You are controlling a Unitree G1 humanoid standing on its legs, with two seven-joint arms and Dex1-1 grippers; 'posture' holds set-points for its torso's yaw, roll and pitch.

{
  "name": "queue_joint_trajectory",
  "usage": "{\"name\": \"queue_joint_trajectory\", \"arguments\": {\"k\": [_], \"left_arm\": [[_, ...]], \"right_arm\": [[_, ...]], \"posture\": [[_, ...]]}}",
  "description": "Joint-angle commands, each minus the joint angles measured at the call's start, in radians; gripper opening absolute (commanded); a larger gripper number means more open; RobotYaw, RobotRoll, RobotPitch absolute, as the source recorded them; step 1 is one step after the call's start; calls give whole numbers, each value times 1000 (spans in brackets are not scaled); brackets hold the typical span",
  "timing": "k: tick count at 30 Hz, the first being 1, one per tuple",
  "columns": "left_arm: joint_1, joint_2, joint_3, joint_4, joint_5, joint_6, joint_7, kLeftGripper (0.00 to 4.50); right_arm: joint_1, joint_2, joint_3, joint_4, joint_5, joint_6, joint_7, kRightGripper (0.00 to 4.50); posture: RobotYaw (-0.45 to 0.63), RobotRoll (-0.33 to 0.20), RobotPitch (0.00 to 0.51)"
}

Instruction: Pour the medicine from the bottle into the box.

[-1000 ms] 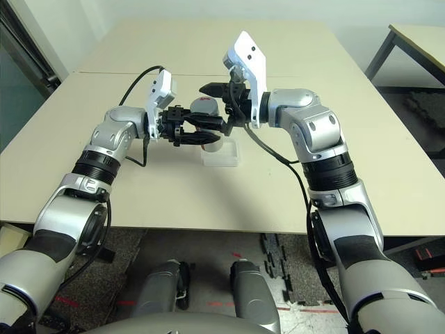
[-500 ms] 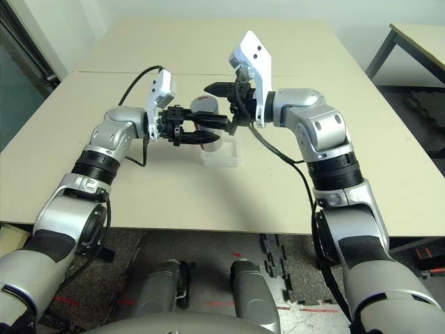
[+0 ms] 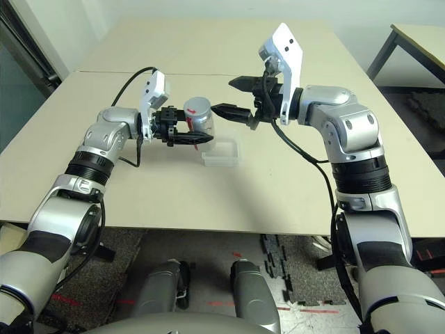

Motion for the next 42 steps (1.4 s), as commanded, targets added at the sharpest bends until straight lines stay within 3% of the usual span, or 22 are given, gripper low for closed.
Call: {"name": "queue_joint_trajectory", "arguments": {"k": [1,10,13,22,42], "left_arm": [[9,4,-3,-7,8,4,-8,2825],[9,15,4,-11,7,7,-2,2825],[10,23,6,-7,8,6,-2,2825],[-3,19,0,10,12,0,-4,2825],[-4,7,-14,-2,17,10,-17,2825]], "right_arm": [[-9,-17,-19,30,-12,-21,3,4500],[11,-49,-10,40,-5,-17,58,4500],[43,-81,-7,-42,62,68,130,4500],[39,-7,-13,-138,135,131,78,4500],[-33,127,89,-10,24,-27,67,4500]], "posture": [[-29,0,83],[-14,0,82],[-14,0,82],[-22,0,79],[-14,0,80]]}}
